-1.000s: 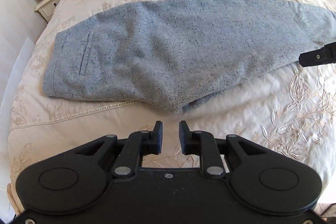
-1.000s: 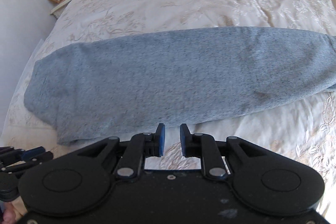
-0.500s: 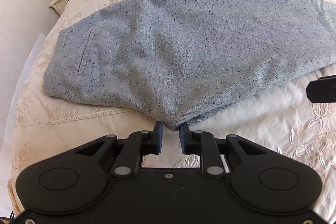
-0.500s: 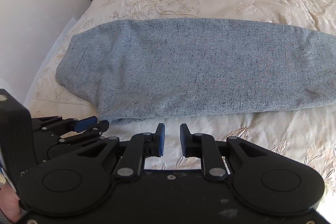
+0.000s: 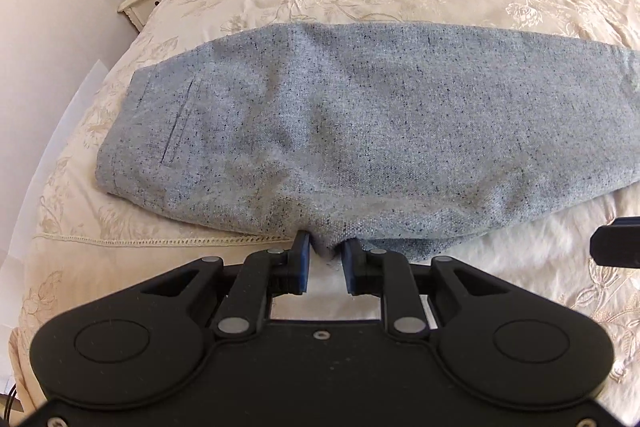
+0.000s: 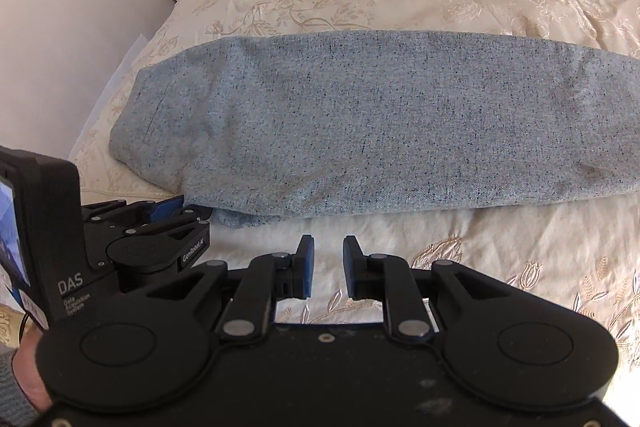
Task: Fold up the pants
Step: 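Move the right gripper along the trousers toward the leg hem end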
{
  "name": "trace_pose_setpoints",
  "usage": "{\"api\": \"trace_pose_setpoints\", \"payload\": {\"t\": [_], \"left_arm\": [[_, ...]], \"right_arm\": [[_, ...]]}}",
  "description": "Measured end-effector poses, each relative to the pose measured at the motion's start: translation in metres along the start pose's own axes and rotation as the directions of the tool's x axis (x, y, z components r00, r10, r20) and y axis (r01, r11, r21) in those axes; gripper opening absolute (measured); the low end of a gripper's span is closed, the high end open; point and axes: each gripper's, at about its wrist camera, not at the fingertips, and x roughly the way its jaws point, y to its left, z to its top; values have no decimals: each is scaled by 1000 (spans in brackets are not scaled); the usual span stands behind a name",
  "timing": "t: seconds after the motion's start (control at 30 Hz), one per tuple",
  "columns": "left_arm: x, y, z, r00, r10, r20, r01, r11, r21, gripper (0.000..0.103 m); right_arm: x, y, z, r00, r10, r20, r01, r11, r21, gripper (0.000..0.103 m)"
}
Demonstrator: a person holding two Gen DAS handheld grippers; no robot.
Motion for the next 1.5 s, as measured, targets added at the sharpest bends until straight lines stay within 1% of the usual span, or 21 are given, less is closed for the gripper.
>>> {"api": "trace_pose_setpoints", "payload": {"t": [0.1, 0.2, 0.33, 0.43, 0.53, 0.63, 0.77, 0.83, 0.87, 0.93, 0.97, 1.07, 1.1, 1.17, 1.27, 1.33, 1.4, 1.43, 1.47, 1.5], "left_arm": [[-8, -2, -1, 1000, -18, 19, 18, 1000, 9, 30], [-3, -7, -1, 1000, -6, 2, 6, 1000, 19, 30], [16, -11, -2, 998, 39, -46, -38, 999, 23, 30], [28, -13, -5, 993, 83, -88, -80, 996, 41, 30], [28, -14, -13, 989, 116, -97, -111, 992, 57, 42], [28, -18, -13, 988, 126, -87, -120, 990, 67, 42], [38, -22, 2, 984, 151, -91, -145, 987, 68, 42], [43, -18, 6, 974, 184, -128, -177, 982, 70, 40], [43, -10, 4, 972, 182, -152, -178, 983, 36, 38], [42, 5, 3, 975, 112, -193, -124, 991, -52, 38], [41, 6, 0, 975, 108, -195, -120, 992, -50, 38], [36, -5, -3, 979, 129, -158, -125, 992, 31, 36], [35, -7, -4, 979, 131, -156, -126, 991, 39, 36], [35, -9, -5, 979, 120, -163, -118, 993, 23, 36], [33, -10, -7, 980, 117, -161, -115, 993, 22, 36], [31, -12, -6, 981, 118, -155, -112, 992, 50, 36], [27, -12, -8, 983, 107, -149, -96, 992, 84, 38], [23, -12, -9, 985, 95, -141, -80, 991, 107, 39], [17, -10, -10, 989, 75, -129, -59, 990, 127, 39], [11, -9, -10, 992, 51, -114, -34, 988, 153, 39]], "right_arm": [[-1, -3, 1, 1000, 10, 3, -10, 1000, 12, 19], [-1, -5, 1, 1000, 12, 1, -12, 1000, 18, 19], [0, -6, 1, 1000, 16, 0, -16, 1000, 20, 19], [-2, -6, 2, 1000, 20, 2, -20, 1000, 15, 19], [-2, -6, 2, 1000, 24, 3, -24, 1000, 14, 19], [-2, -7, 3, 1000, 29, 2, -29, 999, 18, 19], [-1, -8, 3, 999, 34, -3, -34, 999, 17, 19], [0, -8, 4, 999, 36, -5, -36, 999, 13, 19], [1, -8, 4, 999, 36, -6, -36, 999, 10, 19], [2, -7, 5, 999, 37, -8, -37, 999, 3, 19], [2, -8, 6, 999, 38, -6, -38, 999, 2, 19], [4, -8, 11, 999, 42, -4, -42, 999, -7, 19], [6, -7, 14, 999, 41, 0, -41, 999, -17, 19], [11, -4, 22, 999, 41, 9, -41, 999, -29, 19], [25, 2, 34, 998, 64, 20, -63, 997, -38, 19], [42, 8, 40, 997, 73, 1, -73, 995, -65, 19], [65, 14, 45, 996, 79, -47, -83, 992, -97, 19], [76, 15, 45, 995, 67, -76, -76, 990, -117, 18], [84, 14, 44, 996, 32, -89, -45, 988, -145, 14], [91, 11, 43, 996, -15, -88, -1, 985, -175, 13]]}}
